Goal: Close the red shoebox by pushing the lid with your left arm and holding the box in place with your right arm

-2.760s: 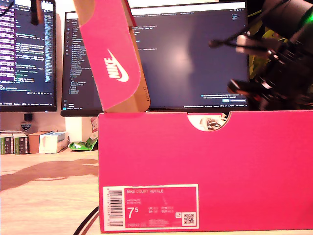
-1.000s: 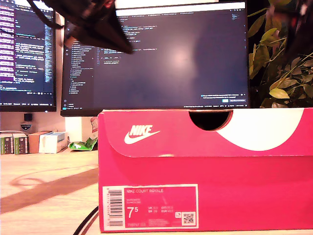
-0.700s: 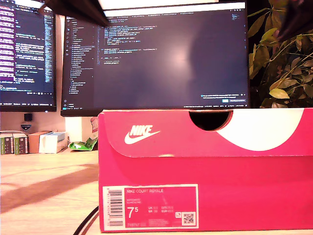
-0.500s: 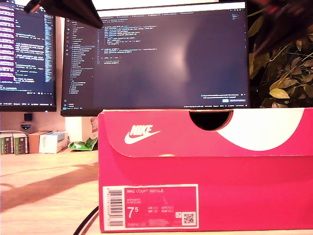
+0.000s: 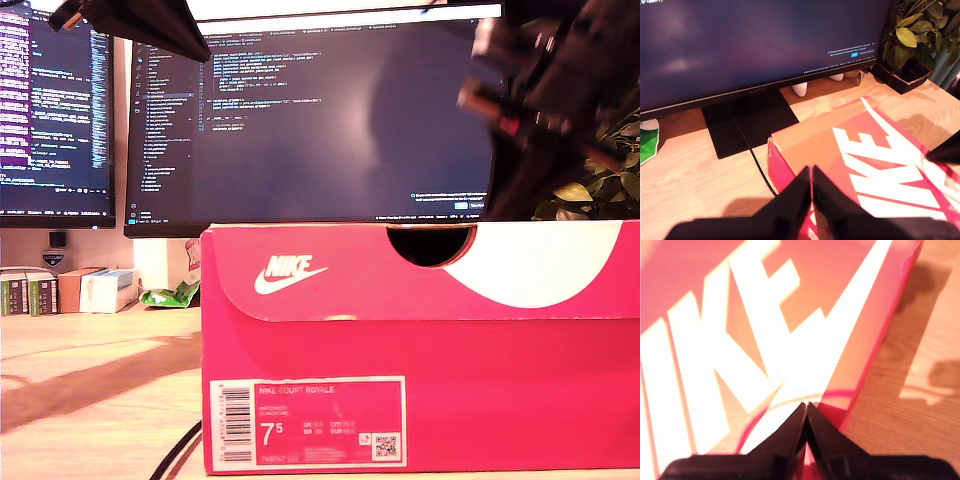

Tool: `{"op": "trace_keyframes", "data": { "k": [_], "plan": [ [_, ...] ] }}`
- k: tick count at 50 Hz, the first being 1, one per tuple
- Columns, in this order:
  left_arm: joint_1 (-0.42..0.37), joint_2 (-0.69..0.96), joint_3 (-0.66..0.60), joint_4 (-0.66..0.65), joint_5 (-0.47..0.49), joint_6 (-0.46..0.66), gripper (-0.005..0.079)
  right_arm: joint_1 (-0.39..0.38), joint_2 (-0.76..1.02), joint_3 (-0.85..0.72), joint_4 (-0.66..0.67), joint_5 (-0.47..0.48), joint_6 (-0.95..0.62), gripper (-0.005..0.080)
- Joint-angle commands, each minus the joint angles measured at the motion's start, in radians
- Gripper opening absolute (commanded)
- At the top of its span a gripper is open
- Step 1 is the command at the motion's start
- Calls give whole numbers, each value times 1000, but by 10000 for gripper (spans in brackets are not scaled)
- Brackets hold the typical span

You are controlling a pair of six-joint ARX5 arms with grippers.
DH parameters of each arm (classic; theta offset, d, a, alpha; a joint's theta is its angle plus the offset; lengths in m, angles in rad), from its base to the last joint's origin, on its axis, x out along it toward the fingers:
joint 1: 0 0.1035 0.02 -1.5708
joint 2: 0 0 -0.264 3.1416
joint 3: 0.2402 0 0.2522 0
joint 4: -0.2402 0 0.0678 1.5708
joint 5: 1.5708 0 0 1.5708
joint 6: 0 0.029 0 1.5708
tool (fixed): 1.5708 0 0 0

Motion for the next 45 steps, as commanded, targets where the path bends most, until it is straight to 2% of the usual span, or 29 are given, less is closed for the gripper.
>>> {"op": "trace_keyframes", "data": {
  "k": [1,13,21,36,45],
  "plan": [
    [-2,10,-7,7,0,5,-19,10,18,1,-17,1,-7,-13],
    [-2,-2,-7,3,-2,23,-19,10,-3,1,49,13,-20,-13],
    [4,-49,-7,-18,-40,42,-19,9,-55,1,84,89,-22,-13],
    [88,-130,-7,-95,-61,102,-19,-24,-222,1,159,197,-31,-13],
    [145,-170,-8,-132,-48,152,-19,-86,-330,1,177,203,-60,-13]
  ]
}}
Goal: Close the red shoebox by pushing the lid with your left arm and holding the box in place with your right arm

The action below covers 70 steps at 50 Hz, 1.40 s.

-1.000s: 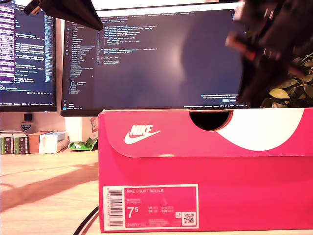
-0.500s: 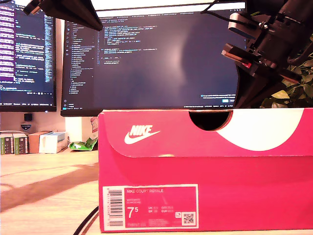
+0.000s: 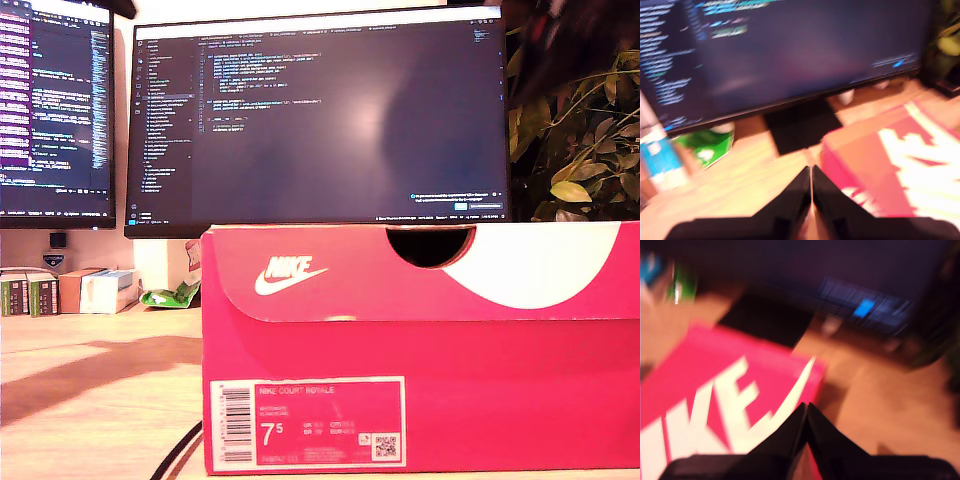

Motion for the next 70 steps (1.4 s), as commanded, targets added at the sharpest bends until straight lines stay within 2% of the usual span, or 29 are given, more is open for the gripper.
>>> {"op": "trace_keyframes", "data": {
  "k": [1,16,27,36,45,59,70],
  "plan": [
    [20,-24,-9,-3,11,47,-19,-28,-29,-1,15,5,-26,-12],
    [153,-121,-27,-17,167,123,-19,-92,-200,-1,-26,1,-71,-13],
    [232,-211,-35,-75,203,143,-19,-94,-314,-1,-54,2,-100,-13],
    [261,-312,-57,-127,203,153,-19,-98,-388,-7,-90,2,-101,-13],
    [268,-414,-132,-134,203,156,-19,-98,-468,-42,-115,2,-101,-13],
    [268,-525,-264,-139,203,152,-19,-99,-638,-169,-113,24,-102,-13],
    [268,-608,-306,-161,202,149,-19,-98,-767,-259,-129,74,-126,-13]
  ]
}}
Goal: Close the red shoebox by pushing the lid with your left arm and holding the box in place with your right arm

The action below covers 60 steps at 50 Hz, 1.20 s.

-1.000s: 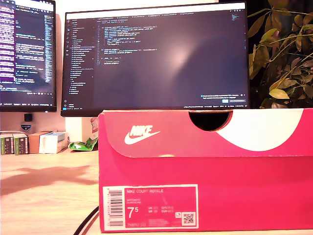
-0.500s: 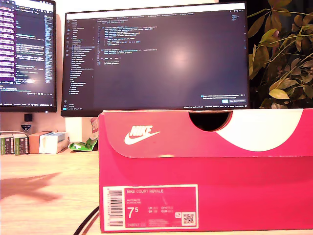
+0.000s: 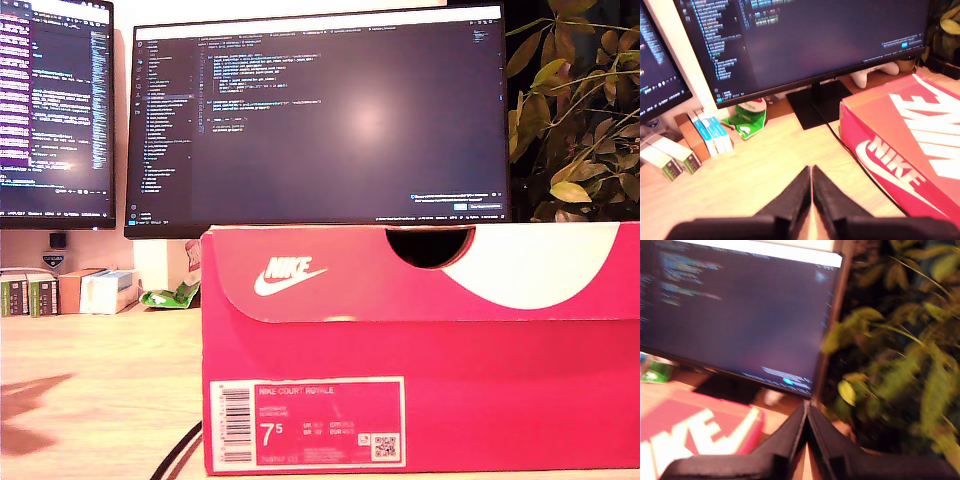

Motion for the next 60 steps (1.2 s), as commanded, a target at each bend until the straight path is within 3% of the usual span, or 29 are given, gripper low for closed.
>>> {"op": "trace_keyframes", "data": {
  "k": [1,34,49,60],
  "plan": [
    [3,-30,-18,6,3,-2,-19,-4,-35,-32,-9,6,-12,-13],
    [3,-245,-158,-31,2,-10,-19,-4,-312,-76,-225,133,-8,-13],
    [3,-336,-190,-61,-56,-10,-19,-4,-407,-171,-306,219,18,-13],
    [2,-332,-214,-16,-60,0,-19,0,-407,-222,-161,236,43,-12]
  ]
}}
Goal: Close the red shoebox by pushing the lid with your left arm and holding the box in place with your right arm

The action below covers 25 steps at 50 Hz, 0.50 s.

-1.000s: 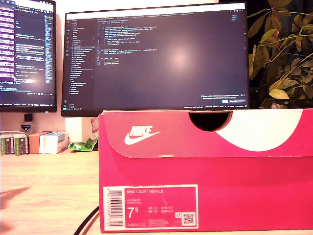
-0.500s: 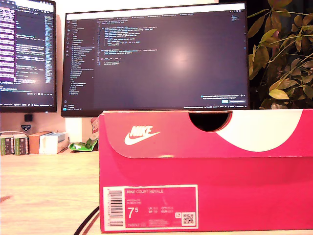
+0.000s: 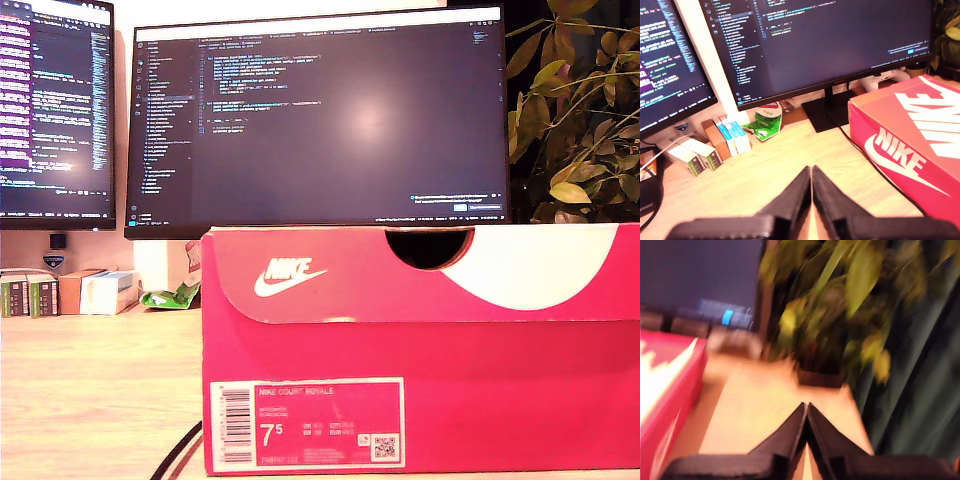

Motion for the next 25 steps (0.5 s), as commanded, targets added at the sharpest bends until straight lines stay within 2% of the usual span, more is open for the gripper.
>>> {"op": "trace_keyframes", "data": {
  "k": [1,14,25],
  "plan": [
    [2,5,-45,38,2,1,-19,-1,-7,-41,63,1,37,-13],
    [2,49,-98,174,40,-72,-19,-2,-6,-148,248,-2,150,-12],
    [0,182,-98,253,93,-136,-19,-2,-2,-218,295,-15,200,-12]
  ]
}}
